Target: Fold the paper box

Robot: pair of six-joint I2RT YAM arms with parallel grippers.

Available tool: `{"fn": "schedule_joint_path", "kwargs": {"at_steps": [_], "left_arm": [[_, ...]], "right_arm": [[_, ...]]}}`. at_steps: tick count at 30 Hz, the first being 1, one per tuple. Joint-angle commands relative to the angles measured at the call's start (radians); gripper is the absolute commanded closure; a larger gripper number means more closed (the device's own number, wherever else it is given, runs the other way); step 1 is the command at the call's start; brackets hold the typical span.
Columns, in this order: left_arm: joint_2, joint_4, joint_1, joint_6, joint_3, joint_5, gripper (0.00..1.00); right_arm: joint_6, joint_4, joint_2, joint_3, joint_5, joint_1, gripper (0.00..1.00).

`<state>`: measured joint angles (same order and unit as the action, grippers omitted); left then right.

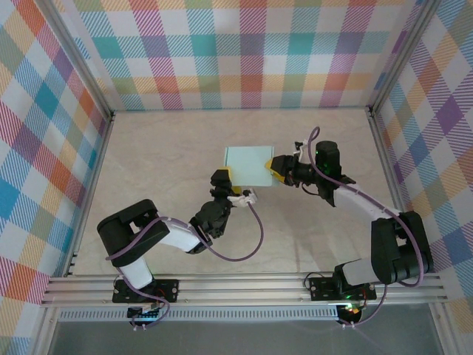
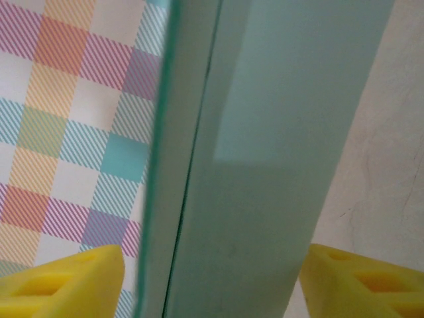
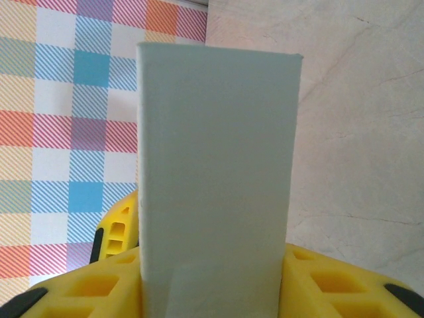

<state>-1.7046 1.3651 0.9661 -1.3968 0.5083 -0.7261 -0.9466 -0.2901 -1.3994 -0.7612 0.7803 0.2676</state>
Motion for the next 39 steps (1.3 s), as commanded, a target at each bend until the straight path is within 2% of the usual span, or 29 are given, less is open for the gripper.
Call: {"fn": "schedule_joint_path", "kwargs": {"at_steps": [1, 11, 17, 20, 23, 26, 28, 32, 35, 39], "left_arm": [[-0.003, 0.033, -0.007, 0.015, 0.009, 0.014, 0.37], [0.012, 0.017, -0.008, 0.021, 0.000, 0.006, 0.57], [0.029, -0.011, -0.008, 0.032, -0.002, 0.003, 0.62], [0.053, -0.032, -0.007, 0.062, -0.013, 0.019, 0.62], [0.097, -0.150, -0.007, 0.109, -0.009, 0.026, 0.62], [0.157, -0.285, -0.008, 0.189, -0.005, 0.050, 0.62], [0.231, -0.456, -0.013, 0.284, 0.013, 0.082, 0.63], [0.352, -0.798, -0.028, 0.476, 0.067, 0.145, 0.63], [0.399, -1.017, -0.046, 0.575, 0.113, 0.199, 0.62], [0.390, -1.296, -0.061, 0.684, 0.207, 0.302, 0.62]], "right_arm": [[-0.002, -0.006, 0.030, 0.010, 0.032, -0.004, 0.54], [0.002, 0.004, 0.030, 0.000, 0.033, -0.004, 0.54], [0.002, 0.006, 0.031, -0.003, 0.031, -0.004, 0.53], [0.003, 0.009, 0.037, -0.003, 0.025, -0.005, 0.50], [0.009, 0.023, 0.043, -0.006, 0.016, -0.004, 0.45], [0.010, 0.029, 0.051, -0.006, 0.003, -0.004, 0.30], [0.014, 0.037, 0.066, -0.004, -0.018, -0.007, 0.21], [0.054, 0.101, 0.112, -0.008, -0.058, -0.026, 0.11], [0.151, 0.200, 0.160, -0.030, -0.077, -0.042, 0.08], [0.386, 0.411, 0.243, -0.080, -0.188, -0.045, 0.06]]}}
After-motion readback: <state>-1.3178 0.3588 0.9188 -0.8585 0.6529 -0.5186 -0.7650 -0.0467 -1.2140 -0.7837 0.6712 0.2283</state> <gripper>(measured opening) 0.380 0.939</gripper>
